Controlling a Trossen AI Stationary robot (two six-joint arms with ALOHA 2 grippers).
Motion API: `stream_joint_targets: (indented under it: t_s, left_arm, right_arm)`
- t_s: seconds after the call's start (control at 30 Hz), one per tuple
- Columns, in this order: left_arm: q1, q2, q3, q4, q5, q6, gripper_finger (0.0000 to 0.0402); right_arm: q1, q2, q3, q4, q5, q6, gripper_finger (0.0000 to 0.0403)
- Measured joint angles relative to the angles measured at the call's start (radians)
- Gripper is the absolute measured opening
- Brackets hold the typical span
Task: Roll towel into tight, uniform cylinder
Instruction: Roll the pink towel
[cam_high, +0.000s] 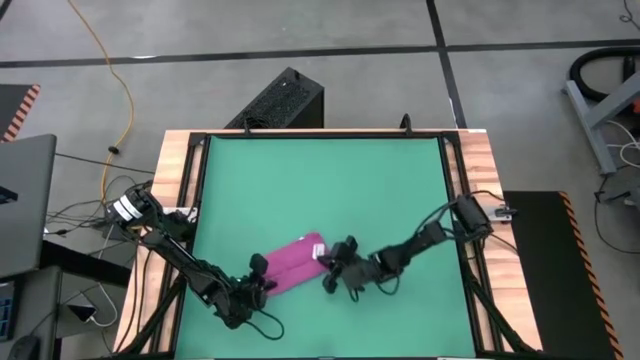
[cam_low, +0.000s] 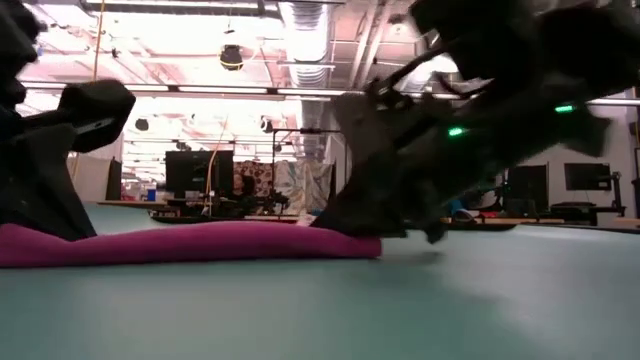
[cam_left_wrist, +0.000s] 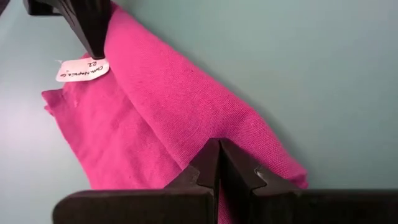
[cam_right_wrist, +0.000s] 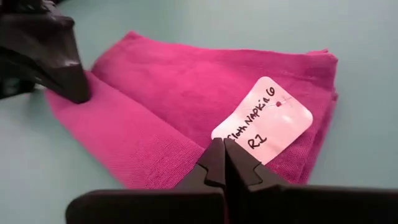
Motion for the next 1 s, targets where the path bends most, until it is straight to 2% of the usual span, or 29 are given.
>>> stream_joint_targets:
  t_s: [0.1, 0.23, 0.3, 0.4, 0.53, 0.63, 0.83, 1.0]
  left_arm:
    - [0.007, -0.001, 0.005, -0.007, 0.024, 0.106, 0.0]
    - [0.011, -0.003, 0.014, -0.048, 0.039, 0.167, 0.0]
    - [0.012, -0.005, 0.015, -0.064, 0.041, 0.188, 0.0]
    - [0.012, -0.005, 0.016, -0.069, 0.042, 0.208, 0.0]
    - [0.011, -0.005, 0.016, -0.072, 0.048, 0.208, 0.0]
    - [0.009, -0.005, 0.016, -0.073, 0.049, 0.207, 0.0]
    - [0.007, -0.005, 0.016, -0.093, 0.041, 0.147, 0.0]
    - [-0.002, -0.005, 0.016, -0.103, 0.025, 0.117, 0.0]
  right_arm:
    - [0.064, 0.001, -0.001, 0.004, 0.074, 0.105, 0.0012]
    - [0.129, 0.002, 0.031, 0.003, 0.19, 0.151, 0.0012]
    - [0.154, 0.009, 0.068, -0.002, 0.25, 0.121, 0.0012]
    - [0.173, -0.002, 0.131, -0.005, 0.301, -0.014, 0.0012]
    - [0.146, -0.027, 0.205, -0.012, 0.291, -0.215, 0.0012]
    - [0.114, -0.042, 0.232, -0.084, 0.26, -0.299, 0.0012]
    - [0.042, -0.097, 0.223, -0.317, 0.19, -0.298, 0.0012]
    - [0.005, -0.118, 0.211, -0.419, 0.067, -0.284, 0.0012]
